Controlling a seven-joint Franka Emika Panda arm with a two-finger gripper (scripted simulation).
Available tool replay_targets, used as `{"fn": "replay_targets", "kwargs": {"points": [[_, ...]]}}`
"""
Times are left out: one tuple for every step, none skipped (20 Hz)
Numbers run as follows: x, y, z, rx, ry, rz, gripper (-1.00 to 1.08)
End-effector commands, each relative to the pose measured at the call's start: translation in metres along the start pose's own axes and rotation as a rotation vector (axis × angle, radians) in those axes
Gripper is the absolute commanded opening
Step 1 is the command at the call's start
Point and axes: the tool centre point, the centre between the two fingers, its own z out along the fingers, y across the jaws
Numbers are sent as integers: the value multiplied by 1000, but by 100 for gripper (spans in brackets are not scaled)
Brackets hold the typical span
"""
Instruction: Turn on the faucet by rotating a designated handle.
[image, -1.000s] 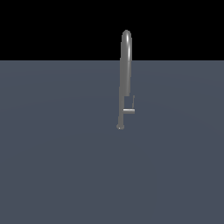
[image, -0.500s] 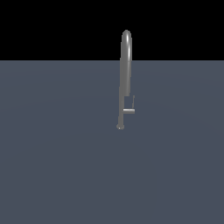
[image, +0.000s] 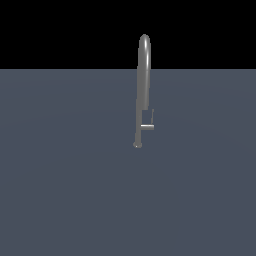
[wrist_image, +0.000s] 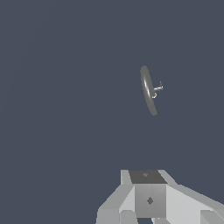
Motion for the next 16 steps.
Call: {"fn": "replay_targets", "kwargs": {"points": [[7,6,-14,73,14,34,-100],[10,9,-19,102,16,48,-100],[13,12,-24,131,18,63,-100],[17,15,-28,161,19,78,-100],[20,19,-32,190,18,94,-100],[24,23,-35,219,17,110,-100],[28,27,-38,247,14,126,-100],[32,32,-41,276,10,143,-100],[36,36,-44,305,5,161,-100],[41,41,-45,333,-1,178,-100],[45,46,-47,361,-8,197,-100],[50,51,-48,388,-16,215,-100],[55,56,-48,415,-25,234,-100],[60,62,-48,442,-35,254,-100],[65,67,-48,468,-46,273,-100],[71,73,-47,494,-59,294,-100]]}}
